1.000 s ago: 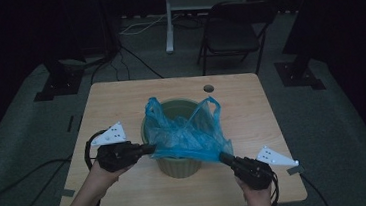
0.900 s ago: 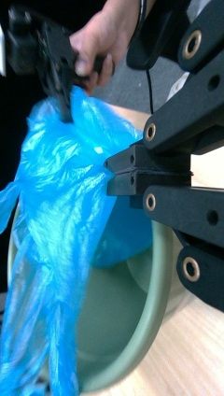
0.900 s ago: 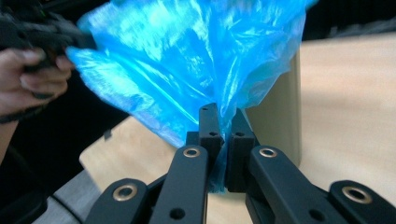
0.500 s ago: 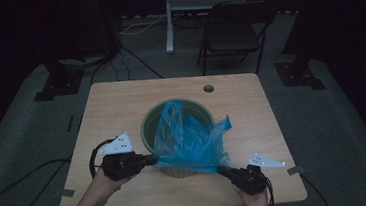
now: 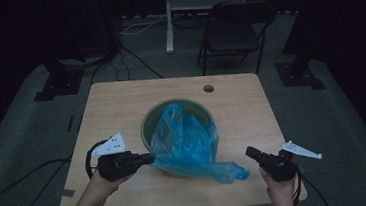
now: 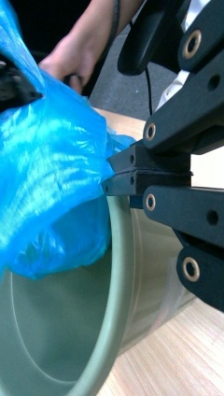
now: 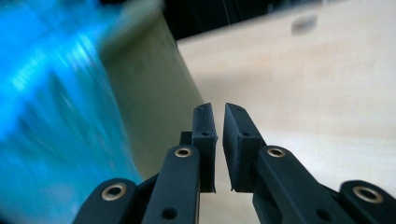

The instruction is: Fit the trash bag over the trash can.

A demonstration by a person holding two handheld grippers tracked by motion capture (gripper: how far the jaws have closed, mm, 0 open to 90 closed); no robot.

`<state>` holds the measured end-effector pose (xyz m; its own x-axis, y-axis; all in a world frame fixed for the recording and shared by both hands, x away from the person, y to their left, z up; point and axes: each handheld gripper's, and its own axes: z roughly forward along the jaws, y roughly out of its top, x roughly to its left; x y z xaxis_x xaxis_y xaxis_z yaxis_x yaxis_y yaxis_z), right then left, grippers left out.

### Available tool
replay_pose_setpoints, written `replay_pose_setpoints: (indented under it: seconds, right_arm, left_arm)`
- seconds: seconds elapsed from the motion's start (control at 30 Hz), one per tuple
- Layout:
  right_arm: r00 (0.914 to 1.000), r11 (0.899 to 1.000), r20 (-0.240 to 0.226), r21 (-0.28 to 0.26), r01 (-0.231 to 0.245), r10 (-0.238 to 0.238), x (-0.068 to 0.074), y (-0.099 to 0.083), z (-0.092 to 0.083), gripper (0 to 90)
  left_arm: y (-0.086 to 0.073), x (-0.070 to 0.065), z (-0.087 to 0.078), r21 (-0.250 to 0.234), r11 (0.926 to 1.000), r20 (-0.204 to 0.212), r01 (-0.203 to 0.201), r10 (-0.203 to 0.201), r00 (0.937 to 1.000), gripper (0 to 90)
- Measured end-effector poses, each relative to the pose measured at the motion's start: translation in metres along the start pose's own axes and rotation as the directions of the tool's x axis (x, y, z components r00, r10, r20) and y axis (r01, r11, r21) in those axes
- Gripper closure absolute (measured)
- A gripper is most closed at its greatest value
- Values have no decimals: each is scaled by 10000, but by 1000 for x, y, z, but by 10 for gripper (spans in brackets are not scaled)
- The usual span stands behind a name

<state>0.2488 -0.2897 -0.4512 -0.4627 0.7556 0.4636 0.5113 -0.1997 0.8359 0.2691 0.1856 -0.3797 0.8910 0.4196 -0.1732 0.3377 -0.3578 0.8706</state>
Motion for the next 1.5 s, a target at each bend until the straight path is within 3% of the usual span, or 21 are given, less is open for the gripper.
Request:
replay_pose_setpoints:
  seconds: [0.07,0.1,0.2,0.3,0.37,0.4,0.43,0.47,0.57,0.6,0.63,0.67,0.77,0.8,1.0,1.17,1.23,1.3,1.37,1.4,1.5]
  right_arm:
    - [9998,9994,-113,-292,163,-166,4,10,-3,826]
    - [9966,9965,-637,-687,478,-522,18,33,-5,799]
    - [9897,9947,-1195,-762,696,-784,32,48,-2,757]
    - [9647,9928,-2357,-543,1072,-1171,64,62,14,642]
    - [9588,9918,-2542,-437,1198,-1270,72,63,18,610]
    - [9327,9843,-3236,212,1755,-1593,99,62,39,533]
    - [9327,9843,-3236,212,1755,-1593,99,62,39,533]
    - [9231,9723,-3365,725,2224,-1860,112,59,51,513]
    - [9204,9596,-3261,1037,2615,-2156,118,57,62,576]
    - [9126,9492,-3384,1297,2868,-2295,121,57,71,765]
    - [9126,9492,-3384,1297,2868,-2295,121,57,71,765]
    - [9041,9491,-3715,1435,2805,-2110,119,59,78,899]
    - [9077,9492,-3487,1206,2905,-2335,115,67,81,900]
    - [9158,9601,-3378,957,2629,-2171,108,76,81,900]
    - [9395,9717,-2629,268,2346,-2195,80,101,86,900]
    - [9468,9694,-2358,582,2386,-2189,75,104,98,894]
    - [9512,9756,-2417,582,2115,-1917,74,103,99,818]
    - [9505,9800,-2560,451,1938,-1762,76,101,93,729]
    - [9499,9803,-2560,354,1944,-1792,77,100,89,726]
    - [9424,9840,-2905,140,1776,-1660,83,97,75,658]
    - [9238,9819,-3458,318,1866,-1643,97,89,65,590]
  left_arm:
    - [2,-2,0,-18,10000,41,-11,11,10000,900]
    - [3,-3,0,-77,9999,77,-79,79,9999,900]
    - [5,-4,0,-119,9999,119,-88,90,9999,900]
    - [7,-7,0,-145,9997,192,-197,199,9996,900]
    - [8,-7,0,-158,9997,268,-205,209,9994,900]
    - [12,-8,1,-155,9995,271,-276,280,9992,900]
    - [12,-8,1,-155,9995,271,-276,280,9992,900]
    - [13,-9,1,-166,9993,247,-334,338,9991,900]
    - [16,-10,2,-162,9990,219,-405,408,9989,900]
    - [17,-10,2,-157,9990,208,-412,415,9989,900]
    - [18,-9,1,-195,9989,224,-421,425,9988,900]
    - [19,-8,-1,-236,9989,158,-408,412,9990,900]
    - [19,-5,-5,-302,9988,54,-373,375,9993,900]
    - [18,-4,-7,-294,9988,-13,-380,380,9993,900]
    - [14,9,-22,-586,9982,-356,-102,81,9993,900]
    - [15,8,-21,-555,9983,-337,-164,146,9993,900]
    - [15,7,-20,-560,9984,-317,-115,97,9994,900]
    - [15,6,-20,-544,9984,-284,-178,163,9995,900]
    - [15,6,-20,-578,9982,-215,-161,149,9997,900]
    - [15,6,-20,-602,9981,-153,-131,122,9998,900]
    - [15,5,-18,-625,9979,-43,-155,153,9999,900]
